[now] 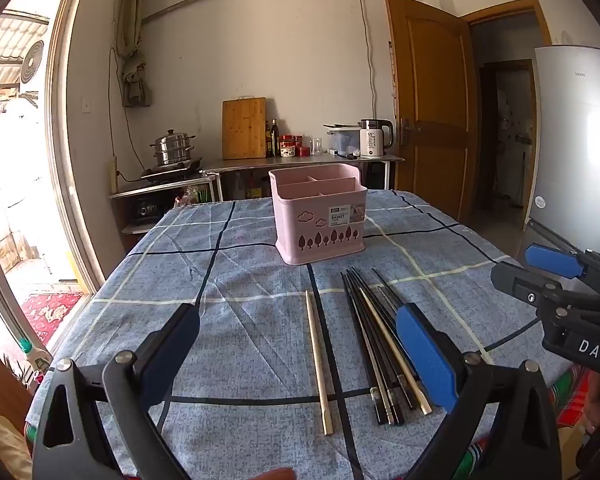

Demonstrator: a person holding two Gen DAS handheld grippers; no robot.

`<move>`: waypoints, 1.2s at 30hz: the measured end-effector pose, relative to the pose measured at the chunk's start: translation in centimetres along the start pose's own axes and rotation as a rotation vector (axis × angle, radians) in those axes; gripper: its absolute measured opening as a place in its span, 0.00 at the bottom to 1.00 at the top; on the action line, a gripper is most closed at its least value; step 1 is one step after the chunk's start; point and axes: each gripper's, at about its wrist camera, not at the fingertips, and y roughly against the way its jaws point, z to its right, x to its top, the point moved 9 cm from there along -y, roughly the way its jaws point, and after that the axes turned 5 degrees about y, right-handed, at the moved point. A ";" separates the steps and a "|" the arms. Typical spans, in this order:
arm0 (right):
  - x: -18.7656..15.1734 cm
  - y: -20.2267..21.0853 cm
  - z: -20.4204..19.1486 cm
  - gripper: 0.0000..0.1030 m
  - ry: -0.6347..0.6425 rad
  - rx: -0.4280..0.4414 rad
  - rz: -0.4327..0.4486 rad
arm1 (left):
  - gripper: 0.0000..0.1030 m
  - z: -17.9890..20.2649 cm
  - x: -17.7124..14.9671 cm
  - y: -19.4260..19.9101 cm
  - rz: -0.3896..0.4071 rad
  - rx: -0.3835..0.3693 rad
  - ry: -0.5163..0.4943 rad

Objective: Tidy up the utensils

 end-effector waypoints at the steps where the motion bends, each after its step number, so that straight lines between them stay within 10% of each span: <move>1: -0.1 0.0 0.0 0.59 -0.001 0.000 0.001 | 0.97 0.0 0.0 0.0 0.001 0.001 -0.001; 36: -0.5 0.3 -0.6 0.59 -0.002 0.016 0.004 | 0.97 -0.4 -0.5 0.3 -0.002 0.012 0.029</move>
